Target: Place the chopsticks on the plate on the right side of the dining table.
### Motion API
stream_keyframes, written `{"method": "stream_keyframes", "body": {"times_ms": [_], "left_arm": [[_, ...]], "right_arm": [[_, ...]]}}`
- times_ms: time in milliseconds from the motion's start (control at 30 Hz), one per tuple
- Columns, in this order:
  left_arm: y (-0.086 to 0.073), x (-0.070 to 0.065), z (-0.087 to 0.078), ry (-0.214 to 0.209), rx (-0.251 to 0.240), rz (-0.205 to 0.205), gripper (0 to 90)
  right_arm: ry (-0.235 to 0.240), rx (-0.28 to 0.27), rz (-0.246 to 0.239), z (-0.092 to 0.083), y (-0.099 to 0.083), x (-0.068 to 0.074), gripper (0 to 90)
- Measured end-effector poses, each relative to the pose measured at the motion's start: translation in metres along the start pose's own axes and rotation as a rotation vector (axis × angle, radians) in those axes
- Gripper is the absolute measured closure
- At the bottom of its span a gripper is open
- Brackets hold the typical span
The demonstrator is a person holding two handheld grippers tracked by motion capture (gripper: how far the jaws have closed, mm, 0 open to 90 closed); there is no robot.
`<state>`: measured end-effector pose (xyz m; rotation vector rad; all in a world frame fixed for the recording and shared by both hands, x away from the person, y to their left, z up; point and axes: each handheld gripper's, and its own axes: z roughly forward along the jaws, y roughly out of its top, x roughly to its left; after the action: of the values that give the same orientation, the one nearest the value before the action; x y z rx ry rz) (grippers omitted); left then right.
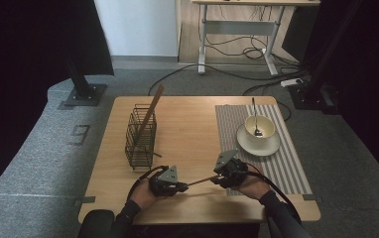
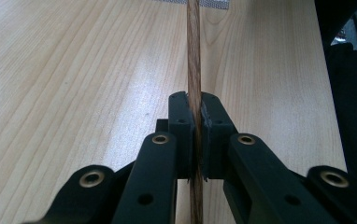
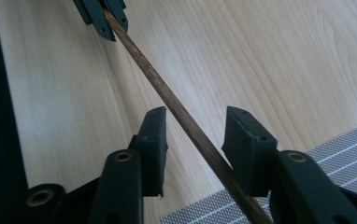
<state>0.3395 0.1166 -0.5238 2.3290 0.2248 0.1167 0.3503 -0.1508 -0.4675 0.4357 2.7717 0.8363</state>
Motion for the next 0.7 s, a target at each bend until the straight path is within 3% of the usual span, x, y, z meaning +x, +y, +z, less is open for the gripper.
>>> {"method": "stream_keyframes", "body": {"times_ms": [533, 633, 700], "left_arm": [[0.0007, -0.0018, 0.0009, 0.001, 0.007, 0.028, 83.9], [0.0002, -0.0017, 0.0023, 0.04, 0.012, 0.024, 81.1], [-0.0009, 0.0006, 0.0016, 0.051, -0.008, 0.0, 77.2]], "right_arm": [[0.026, 0.069, -0.085, 0.0061, -0.0005, 0.0046, 69.5], [0.053, 0.091, -0.101, 0.007, -0.0012, 0.0059, 74.2], [0.082, 0.1, -0.112, 0.0075, -0.0021, 0.0064, 78.2]]}}
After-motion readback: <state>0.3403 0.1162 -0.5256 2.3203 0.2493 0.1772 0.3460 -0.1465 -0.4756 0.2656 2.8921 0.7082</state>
